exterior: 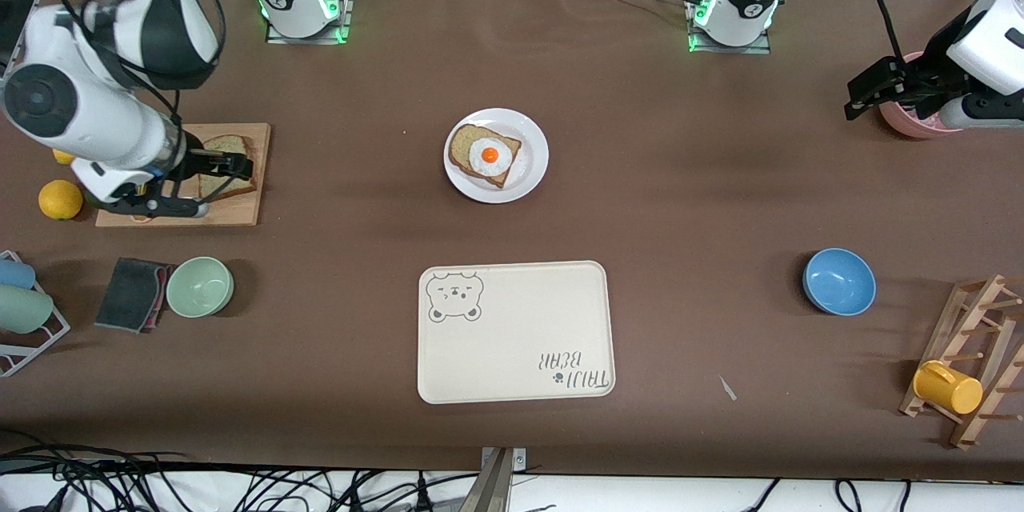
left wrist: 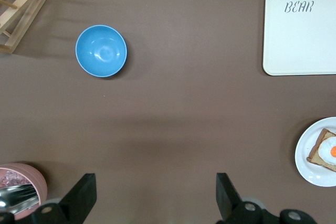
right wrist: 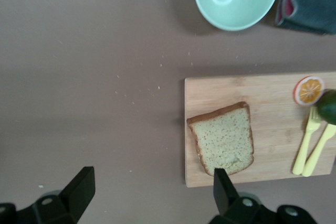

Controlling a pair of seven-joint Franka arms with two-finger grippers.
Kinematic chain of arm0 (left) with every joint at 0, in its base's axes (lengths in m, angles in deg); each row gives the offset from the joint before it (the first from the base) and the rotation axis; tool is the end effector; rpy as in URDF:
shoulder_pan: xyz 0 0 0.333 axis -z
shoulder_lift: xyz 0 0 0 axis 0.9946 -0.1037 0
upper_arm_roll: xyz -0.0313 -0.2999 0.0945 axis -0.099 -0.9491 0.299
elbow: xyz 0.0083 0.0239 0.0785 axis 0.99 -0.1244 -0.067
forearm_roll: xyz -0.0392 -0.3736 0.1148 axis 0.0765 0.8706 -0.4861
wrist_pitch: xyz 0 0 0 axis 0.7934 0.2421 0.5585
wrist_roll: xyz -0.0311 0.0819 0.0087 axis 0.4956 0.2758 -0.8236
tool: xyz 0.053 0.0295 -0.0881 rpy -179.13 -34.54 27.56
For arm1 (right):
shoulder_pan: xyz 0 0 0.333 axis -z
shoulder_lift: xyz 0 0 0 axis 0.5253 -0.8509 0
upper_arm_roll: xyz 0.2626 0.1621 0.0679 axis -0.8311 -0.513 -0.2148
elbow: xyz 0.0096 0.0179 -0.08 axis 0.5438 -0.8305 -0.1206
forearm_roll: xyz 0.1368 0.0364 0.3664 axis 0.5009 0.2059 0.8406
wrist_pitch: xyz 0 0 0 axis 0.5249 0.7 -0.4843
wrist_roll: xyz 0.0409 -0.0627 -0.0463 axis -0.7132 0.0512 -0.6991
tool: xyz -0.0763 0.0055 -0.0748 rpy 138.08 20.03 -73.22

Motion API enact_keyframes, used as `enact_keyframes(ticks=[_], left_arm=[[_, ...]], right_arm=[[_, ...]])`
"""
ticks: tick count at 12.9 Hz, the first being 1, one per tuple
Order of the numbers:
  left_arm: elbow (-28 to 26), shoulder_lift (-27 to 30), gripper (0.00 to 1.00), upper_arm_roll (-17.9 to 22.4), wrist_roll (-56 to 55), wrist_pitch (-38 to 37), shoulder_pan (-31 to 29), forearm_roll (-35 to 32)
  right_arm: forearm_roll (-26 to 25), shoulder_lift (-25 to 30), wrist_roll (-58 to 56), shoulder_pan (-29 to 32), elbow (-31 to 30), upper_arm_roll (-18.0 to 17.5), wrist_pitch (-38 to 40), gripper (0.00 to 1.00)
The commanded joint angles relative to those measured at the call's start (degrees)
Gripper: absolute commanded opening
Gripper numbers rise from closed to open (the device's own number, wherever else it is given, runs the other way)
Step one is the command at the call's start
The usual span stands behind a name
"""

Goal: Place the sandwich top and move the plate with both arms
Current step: 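Reach the right gripper to the bread slice on the cutting board and grasp it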

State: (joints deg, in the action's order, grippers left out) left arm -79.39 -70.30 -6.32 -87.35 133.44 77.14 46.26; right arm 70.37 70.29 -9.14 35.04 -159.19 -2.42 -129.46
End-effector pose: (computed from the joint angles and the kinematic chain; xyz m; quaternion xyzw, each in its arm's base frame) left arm 0.5338 -0.0383 0.6313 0.9994 0.0227 -0.0247 0.0131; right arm 0.5540 0.0504 0.3856 0.9935 -0.0078 -0.1019 0.0506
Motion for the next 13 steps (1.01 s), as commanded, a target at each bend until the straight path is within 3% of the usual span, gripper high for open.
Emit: enact_keyframes(ticks=[1,3,5,6,8,11,13], left_arm=[[1.81,-0.63,1.0,-0.02,0.14,-1.43,-0.12,0.76],[1.81,-0.54,1.0,-0.11,0.14,-1.43,-0.12,0.76],[1.81,-0.54,1.0,-0.11,0.06,-1.43,-0.12,0.85],[1.81,-0.54,1.0,-0.11,0.06,-1.43,-0.12,0.85],[1.81,-0.54,1.0,-0.11,0.06,-1.43,-0.12,0.85],[1.81,-0.37,1.0,-0.46,0.14,-1.51,0.14,0.76],[1.89,-0.19,1.0,-2.82,-1.08,-1.52,0.49,-0.12]], right_arm=[[-2.62,0.63,0.06,0.16,-7.62,-0.06,-6.43,1.0],[-7.71,-1.74,2.94,0.16,-10.35,0.2,-10.13,1.0],[-8.34,-2.8,4.37,0.16,-12.73,0.2,-12.85,0.99],[-8.43,-3.32,4.28,0.25,-13.96,0.29,-14.87,0.83],[-13.67,-6.22,4.46,0.86,-13.44,0.46,-16.11,0.67],[-15.46,-8.86,6.83,1.04,-14.4,0.81,-19.7,0.64],[-16.51,-9.3,6.66,1.04,-17.04,2.56,-26.03,0.64]])
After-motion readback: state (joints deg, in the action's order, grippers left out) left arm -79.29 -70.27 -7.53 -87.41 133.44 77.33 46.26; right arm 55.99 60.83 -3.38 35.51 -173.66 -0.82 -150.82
